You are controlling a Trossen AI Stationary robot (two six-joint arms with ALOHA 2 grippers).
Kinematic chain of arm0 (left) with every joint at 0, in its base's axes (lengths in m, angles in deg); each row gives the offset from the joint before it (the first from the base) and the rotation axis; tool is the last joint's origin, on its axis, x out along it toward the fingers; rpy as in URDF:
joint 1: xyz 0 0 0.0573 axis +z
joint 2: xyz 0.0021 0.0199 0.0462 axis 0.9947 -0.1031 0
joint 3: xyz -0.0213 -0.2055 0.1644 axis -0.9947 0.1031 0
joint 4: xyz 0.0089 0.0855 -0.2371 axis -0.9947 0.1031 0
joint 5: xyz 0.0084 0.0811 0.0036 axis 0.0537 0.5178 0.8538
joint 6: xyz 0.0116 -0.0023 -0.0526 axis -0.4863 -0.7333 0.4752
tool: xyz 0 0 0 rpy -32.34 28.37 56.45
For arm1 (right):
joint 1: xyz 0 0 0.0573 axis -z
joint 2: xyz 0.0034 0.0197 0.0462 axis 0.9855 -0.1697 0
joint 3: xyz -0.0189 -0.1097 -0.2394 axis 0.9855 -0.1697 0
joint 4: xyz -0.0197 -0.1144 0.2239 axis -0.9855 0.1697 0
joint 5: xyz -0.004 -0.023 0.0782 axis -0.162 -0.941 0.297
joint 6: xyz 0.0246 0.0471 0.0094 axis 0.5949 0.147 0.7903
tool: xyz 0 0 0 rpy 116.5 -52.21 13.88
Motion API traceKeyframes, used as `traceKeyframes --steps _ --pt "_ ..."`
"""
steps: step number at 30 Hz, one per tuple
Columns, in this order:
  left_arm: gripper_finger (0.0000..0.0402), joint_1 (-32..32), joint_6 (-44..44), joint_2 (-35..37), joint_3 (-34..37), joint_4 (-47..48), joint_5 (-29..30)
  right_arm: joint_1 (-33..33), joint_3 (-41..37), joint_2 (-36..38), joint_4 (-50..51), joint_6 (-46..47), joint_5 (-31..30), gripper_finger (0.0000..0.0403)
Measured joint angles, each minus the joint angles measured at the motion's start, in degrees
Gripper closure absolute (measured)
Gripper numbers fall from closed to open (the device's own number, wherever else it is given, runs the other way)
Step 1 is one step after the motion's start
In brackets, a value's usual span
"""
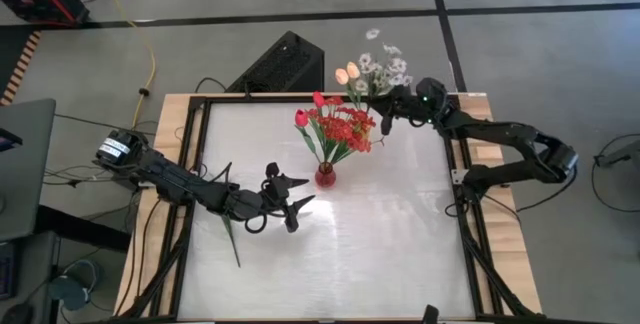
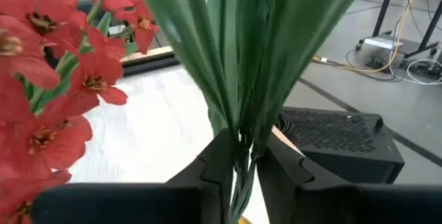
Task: Sort flowers into vase by color
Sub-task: Put the right white flowers into the yellow vase, then put the white flowers into the yellow vase
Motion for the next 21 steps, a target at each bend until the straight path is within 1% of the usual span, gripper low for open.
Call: traceKeyframes --steps 4,7,14,17,21 --pt "0.0196 0.0 0.62 0.0 0.0 0.0 0.02 0.04 0.0 1.33 2.08 -0.27 -0.04 0.0283" --pt "0.0196 0.02 0.92 0.0 0.0 -0.01 0.02 0.13 0.0 2.89 5.73 -1.2 -0.07 0.025" --pt "0.0196 0.02 1.18 0.0 0.0 -0.04 0.04 0.11 0.0 7.33 19.99 -3.16 -0.64 0.0181" --pt "0.0196 0.02 2.13 0.0 0.0 -0.06 0.04 -0.01 0.0 8.88 25.28 -3.36 -1.49 0.0167" --pt "0.0196 0.02 3.88 0.0 -0.02 -0.08 0.04 -0.42 0.02 10.93 31.32 -4.13 -1.83 0.0164"
